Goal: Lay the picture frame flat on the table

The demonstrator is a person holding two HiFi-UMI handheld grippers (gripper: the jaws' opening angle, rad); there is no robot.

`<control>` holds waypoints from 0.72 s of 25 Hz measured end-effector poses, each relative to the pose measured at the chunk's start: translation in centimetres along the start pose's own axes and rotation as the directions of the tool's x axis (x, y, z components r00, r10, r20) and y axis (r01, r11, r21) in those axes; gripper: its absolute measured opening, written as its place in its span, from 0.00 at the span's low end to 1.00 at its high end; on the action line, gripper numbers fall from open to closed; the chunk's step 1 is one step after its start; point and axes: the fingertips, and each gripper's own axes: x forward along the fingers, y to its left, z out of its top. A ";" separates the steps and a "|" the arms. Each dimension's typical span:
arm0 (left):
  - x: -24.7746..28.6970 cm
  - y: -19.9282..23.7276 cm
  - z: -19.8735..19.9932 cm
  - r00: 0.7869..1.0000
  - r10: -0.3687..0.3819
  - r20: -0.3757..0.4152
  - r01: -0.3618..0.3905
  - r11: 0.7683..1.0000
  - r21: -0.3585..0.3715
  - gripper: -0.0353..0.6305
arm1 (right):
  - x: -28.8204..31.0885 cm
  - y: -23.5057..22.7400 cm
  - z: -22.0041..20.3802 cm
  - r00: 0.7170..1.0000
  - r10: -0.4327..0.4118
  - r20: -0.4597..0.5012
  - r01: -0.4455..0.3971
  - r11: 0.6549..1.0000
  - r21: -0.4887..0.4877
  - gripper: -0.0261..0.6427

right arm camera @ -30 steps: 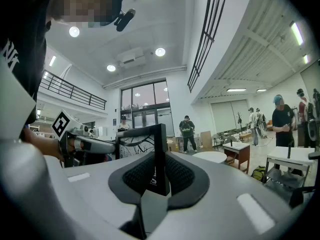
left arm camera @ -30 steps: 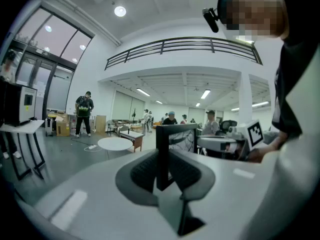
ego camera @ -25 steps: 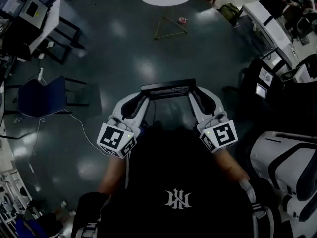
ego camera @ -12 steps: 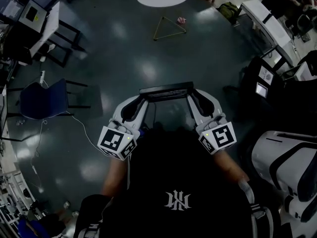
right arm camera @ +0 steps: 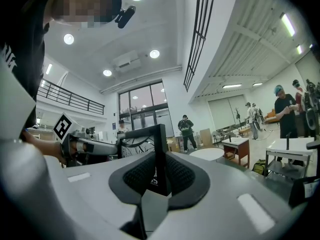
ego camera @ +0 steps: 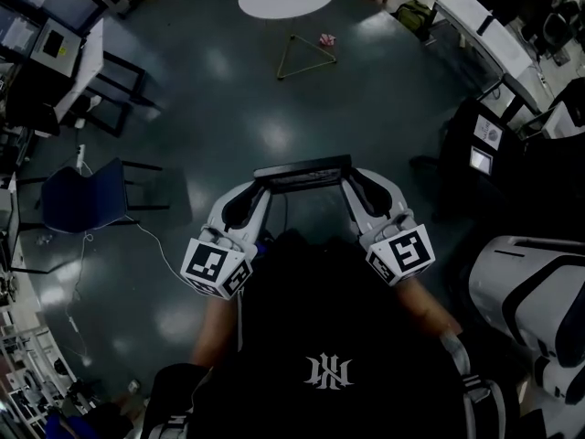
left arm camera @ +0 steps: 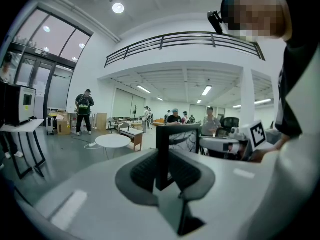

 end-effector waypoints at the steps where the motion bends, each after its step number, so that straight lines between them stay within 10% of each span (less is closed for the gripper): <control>1: 0.2 -0.1 0.1 1.000 -0.002 -0.001 0.002 1.000 0.001 0.14 | -0.1 -0.2 -0.1 1.000 0.000 -0.002 0.000 1.000 0.004 0.12; 18: 3.5 0.4 -0.3 0.999 -0.049 -0.012 0.048 0.998 -0.030 0.14 | 0.7 -2.9 -0.7 0.999 -0.038 -0.035 0.039 0.999 0.014 0.12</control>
